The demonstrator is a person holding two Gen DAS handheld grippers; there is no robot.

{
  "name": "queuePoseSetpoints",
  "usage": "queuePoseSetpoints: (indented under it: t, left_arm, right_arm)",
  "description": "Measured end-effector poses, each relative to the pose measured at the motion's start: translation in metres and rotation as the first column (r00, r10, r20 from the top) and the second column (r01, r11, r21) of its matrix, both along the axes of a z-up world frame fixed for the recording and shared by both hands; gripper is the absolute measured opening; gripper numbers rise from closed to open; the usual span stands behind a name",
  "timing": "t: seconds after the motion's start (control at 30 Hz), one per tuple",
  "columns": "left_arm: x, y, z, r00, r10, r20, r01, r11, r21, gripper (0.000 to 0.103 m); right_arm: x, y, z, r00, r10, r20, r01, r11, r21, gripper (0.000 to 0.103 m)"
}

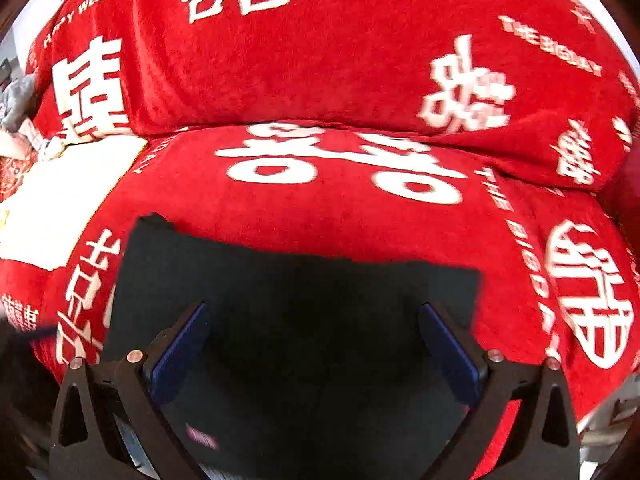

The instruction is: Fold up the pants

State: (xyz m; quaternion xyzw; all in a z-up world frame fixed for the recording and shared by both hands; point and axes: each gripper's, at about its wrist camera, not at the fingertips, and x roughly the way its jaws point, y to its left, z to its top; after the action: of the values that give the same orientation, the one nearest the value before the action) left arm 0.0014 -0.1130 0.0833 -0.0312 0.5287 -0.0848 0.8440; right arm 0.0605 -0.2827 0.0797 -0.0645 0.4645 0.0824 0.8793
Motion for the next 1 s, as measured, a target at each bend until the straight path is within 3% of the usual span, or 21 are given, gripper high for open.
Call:
queuePoseSetpoints:
  t: [0.13, 0.3, 0.37, 0.47, 0.57, 0.63, 0.7, 0.77, 0.87, 1.0]
  left_arm:
    - [0.041, -0.004, 0.007, 0.999, 0.044, 0.017, -0.045, 0.998, 0.036, 0.103]
    - [0.085, 0.007, -0.015, 0.974, 0.214, -0.08, -0.211, 0.977, 0.042, 0.103]
    - [0.097, 0.006, -0.036, 0.957, 0.264, -0.119, -0.248, 0.96, 0.132, 0.103]
    - [0.103, 0.005, -0.054, 0.961, 0.237, -0.142, -0.217, 0.965, 0.145, 0.103]
    - [0.096, 0.015, -0.035, 0.965, 0.235, -0.119, -0.227, 0.971, 0.078, 0.103]
    - [0.093, 0.021, -0.022, 0.964, 0.255, -0.071, -0.252, 0.966, 0.051, 0.103]
    - [0.1, 0.023, -0.026, 0.959, 0.274, -0.074, -0.265, 0.957, 0.115, 0.103]
    - [0.109, 0.02, -0.044, 0.958, 0.255, -0.128, -0.233, 0.958, 0.169, 0.103]
    - [0.112, 0.014, -0.051, 0.969, 0.22, -0.111, -0.198, 0.962, 0.187, 0.103]
    - [0.114, 0.005, -0.05, 0.978, 0.187, -0.087, -0.16, 0.955, 0.25, 0.103]
  right_arm:
    - [-0.022, -0.037, -0.007, 0.995, -0.093, -0.025, 0.094, 0.995, 0.036, 0.103]
    - [-0.048, -0.06, -0.011, 0.988, -0.146, -0.048, 0.15, 0.985, 0.081, 0.103]
    - [-0.055, -0.062, -0.014, 0.988, -0.144, -0.053, 0.148, 0.986, 0.083, 0.103]
    - [-0.053, -0.063, -0.024, 0.986, -0.145, -0.079, 0.151, 0.985, 0.078, 0.103]
    - [-0.06, -0.064, -0.023, 0.988, -0.14, -0.068, 0.147, 0.984, 0.105, 0.103]
    - [-0.07, -0.059, -0.016, 0.996, -0.083, -0.03, 0.087, 0.976, 0.2, 0.103]
    - [-0.081, -0.044, -0.012, 1.0, 0.017, 0.012, -0.02, 0.972, 0.235, 0.103]
    - [-0.085, -0.033, -0.02, 0.995, 0.102, 0.012, -0.102, 0.969, 0.224, 0.103]
    - [-0.081, -0.045, -0.044, 0.995, 0.092, -0.045, -0.076, 0.959, 0.273, 0.103]
    - [-0.085, -0.051, -0.036, 0.994, 0.106, -0.032, -0.092, 0.948, 0.305, 0.103]
